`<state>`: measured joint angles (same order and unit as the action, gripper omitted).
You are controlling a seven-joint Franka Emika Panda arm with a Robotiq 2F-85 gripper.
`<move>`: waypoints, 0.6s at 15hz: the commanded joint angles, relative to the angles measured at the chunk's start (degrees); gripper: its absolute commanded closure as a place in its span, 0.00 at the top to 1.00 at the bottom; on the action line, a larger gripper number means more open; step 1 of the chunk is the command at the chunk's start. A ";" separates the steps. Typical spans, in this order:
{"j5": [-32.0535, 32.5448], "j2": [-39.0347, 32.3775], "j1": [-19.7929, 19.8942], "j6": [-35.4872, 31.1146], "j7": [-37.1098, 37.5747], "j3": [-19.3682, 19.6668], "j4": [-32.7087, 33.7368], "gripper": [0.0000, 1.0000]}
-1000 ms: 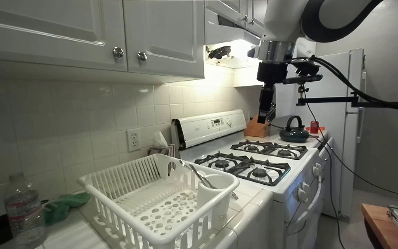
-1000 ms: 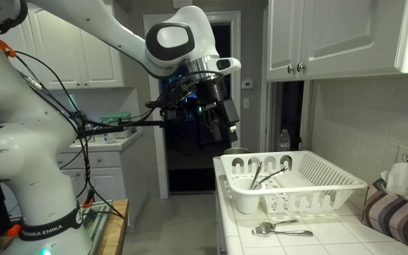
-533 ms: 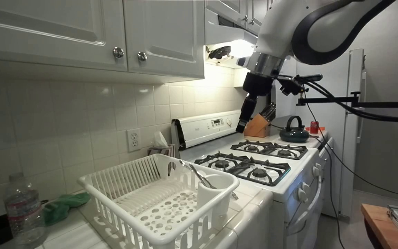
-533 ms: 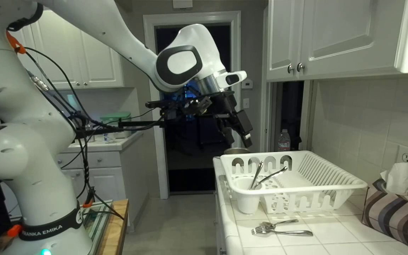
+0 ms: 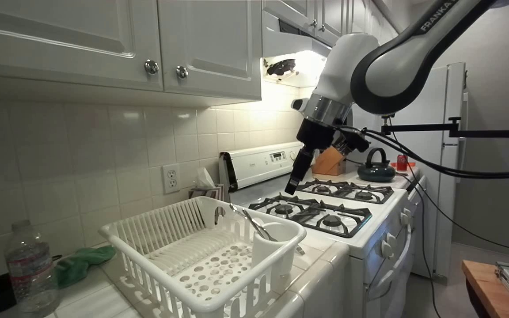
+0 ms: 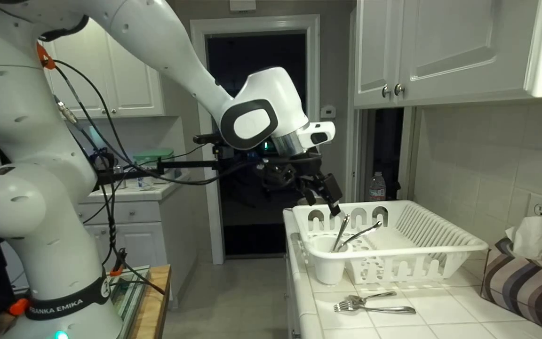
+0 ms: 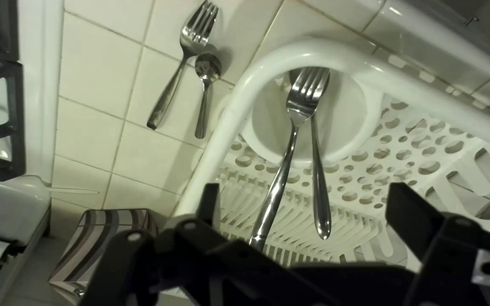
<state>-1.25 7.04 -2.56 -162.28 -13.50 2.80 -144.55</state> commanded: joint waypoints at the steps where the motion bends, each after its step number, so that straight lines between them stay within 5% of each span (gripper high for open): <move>1: -5.74 -5.21 -1.76 -5.44 -5.14 0.69 1.55 1.00; 9: -6.24 -14.07 -1.49 -18.80 -5.09 -1.19 3.96 1.00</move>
<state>-6.34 -3.27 -3.97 -177.94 -17.82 2.35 -142.73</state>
